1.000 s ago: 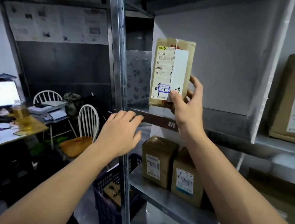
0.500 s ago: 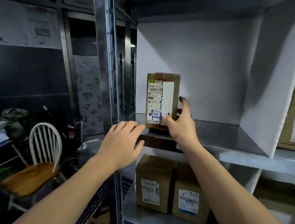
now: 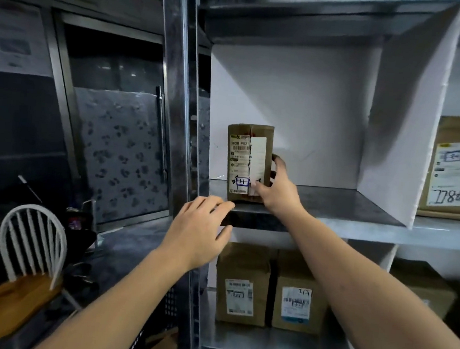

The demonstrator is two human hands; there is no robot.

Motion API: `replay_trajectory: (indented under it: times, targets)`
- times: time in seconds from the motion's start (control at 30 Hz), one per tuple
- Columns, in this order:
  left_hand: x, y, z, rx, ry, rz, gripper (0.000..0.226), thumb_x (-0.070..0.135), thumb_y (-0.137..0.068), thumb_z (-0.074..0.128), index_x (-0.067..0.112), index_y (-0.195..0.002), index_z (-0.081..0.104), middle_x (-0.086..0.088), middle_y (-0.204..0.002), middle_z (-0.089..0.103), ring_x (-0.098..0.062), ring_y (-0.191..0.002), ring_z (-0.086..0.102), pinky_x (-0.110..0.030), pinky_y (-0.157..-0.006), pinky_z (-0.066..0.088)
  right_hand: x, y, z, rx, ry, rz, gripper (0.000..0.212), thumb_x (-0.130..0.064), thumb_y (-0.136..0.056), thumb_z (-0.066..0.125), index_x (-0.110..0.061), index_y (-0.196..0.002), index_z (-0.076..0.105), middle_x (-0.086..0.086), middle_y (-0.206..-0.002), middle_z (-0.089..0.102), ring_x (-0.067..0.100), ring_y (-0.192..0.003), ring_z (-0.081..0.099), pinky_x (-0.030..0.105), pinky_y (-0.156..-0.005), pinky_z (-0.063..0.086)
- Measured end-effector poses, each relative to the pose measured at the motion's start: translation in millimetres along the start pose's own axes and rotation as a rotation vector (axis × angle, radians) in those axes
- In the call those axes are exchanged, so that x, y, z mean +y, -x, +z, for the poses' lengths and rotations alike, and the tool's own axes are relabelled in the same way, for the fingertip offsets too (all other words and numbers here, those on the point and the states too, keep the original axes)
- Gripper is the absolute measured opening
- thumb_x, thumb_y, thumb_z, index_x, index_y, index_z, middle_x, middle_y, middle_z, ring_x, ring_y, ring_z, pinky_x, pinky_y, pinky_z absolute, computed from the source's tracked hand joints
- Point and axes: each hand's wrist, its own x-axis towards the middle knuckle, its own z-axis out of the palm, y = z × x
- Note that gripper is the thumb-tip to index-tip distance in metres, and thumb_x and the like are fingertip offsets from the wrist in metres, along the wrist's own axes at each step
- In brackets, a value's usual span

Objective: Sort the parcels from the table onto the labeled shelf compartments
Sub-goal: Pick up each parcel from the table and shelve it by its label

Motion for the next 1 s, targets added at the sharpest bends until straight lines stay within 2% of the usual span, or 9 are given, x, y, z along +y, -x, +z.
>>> replay_trajectory:
  times: [0.2,0.33,0.43,0.53,0.67,0.8,1.0]
  targets:
    - [-4.2,7.7,-9.4,0.006,0.031,0.004,0.049,0.044,-0.098,0.041,0.030,-0.145,0.038,0.011,-0.141,0.043,-0.011,-0.130,0.037,-0.031,-0.108,0.032,-1.2,12.5,-5.6,0.059,0.047,0.008,0.070,-0.023,-0.096,0.066,-0.025,-0.154,0.027,0.009,-0.147,0.049,0.031,-0.134,0.048,0.045,-0.105,0.045]
    - [1.7,8.0,-9.9,0.006,0.062,0.033,0.049,0.043,-0.098,0.042,0.029,-0.145,0.038,0.010,-0.141,0.043,-0.011,-0.131,0.037,-0.032,-0.109,0.032,11.6,31.7,-16.1,0.105,0.163,-0.085,0.059,-0.029,-0.100,0.060,-0.024,-0.152,0.034,0.007,-0.151,0.042,0.025,-0.138,0.042,0.039,-0.110,0.039]
    - [15.1,5.5,-6.5,0.004,0.090,0.066,0.050,0.044,-0.097,0.043,0.028,-0.145,0.039,0.008,-0.140,0.045,-0.012,-0.130,0.038,-0.034,-0.108,0.034,27.1,53.6,-33.1,0.113,0.405,-0.216,0.046,-0.034,-0.101,0.055,-0.022,-0.144,0.045,0.002,-0.145,0.047,0.021,-0.131,0.046,0.034,-0.103,0.042]
    - [42.4,-2.9,-1.5,0.006,0.104,0.110,0.050,0.043,-0.098,0.044,0.026,-0.145,0.040,0.006,-0.141,0.046,-0.014,-0.130,0.039,-0.036,-0.109,0.033,44.9,75.0,-60.5,0.131,0.683,-0.321,0.040,-0.040,-0.100,0.052,-0.022,-0.136,0.052,0.003,-0.137,0.053,0.025,-0.123,0.050,0.041,-0.097,0.049]
    - [102.8,-22.1,8.3,0.013,0.144,0.171,0.049,0.043,-0.097,0.045,0.027,-0.143,0.040,0.006,-0.138,0.047,-0.015,-0.127,0.042,-0.036,-0.108,0.034,67.7,102.0,-117.3,0.190,0.936,-0.307,0.039,-0.044,-0.098,0.050,-0.021,-0.129,0.055,0.007,-0.127,0.059,0.031,-0.114,0.057,0.046,-0.090,0.049]
    - [187.6,-38.8,19.6,0.020,0.208,0.245,0.047,0.039,-0.095,0.049,0.024,-0.139,0.046,0.003,-0.133,0.051,-0.021,-0.121,0.046,-0.038,-0.102,0.037,94.6,135.7,-194.2,0.255,1.071,-0.169,0.040,-0.044,-0.091,0.045,-0.019,-0.118,0.059,0.009,-0.115,0.063,0.036,-0.104,0.060,0.044,-0.081,0.049]
    - [353.1,-58.3,29.6,0.034,0.363,0.407,0.048,0.037,-0.094,0.050,0.022,-0.140,0.047,0.001,-0.137,0.050,-0.022,-0.123,0.045,-0.040,-0.104,0.036,133.6,210.8,-342.3,0.326,1.238,-0.009,0.044,-0.044,-0.097,0.050,-0.021,-0.134,0.052,0.011,-0.132,0.059,0.035,-0.119,0.056,0.047,-0.093,0.047]
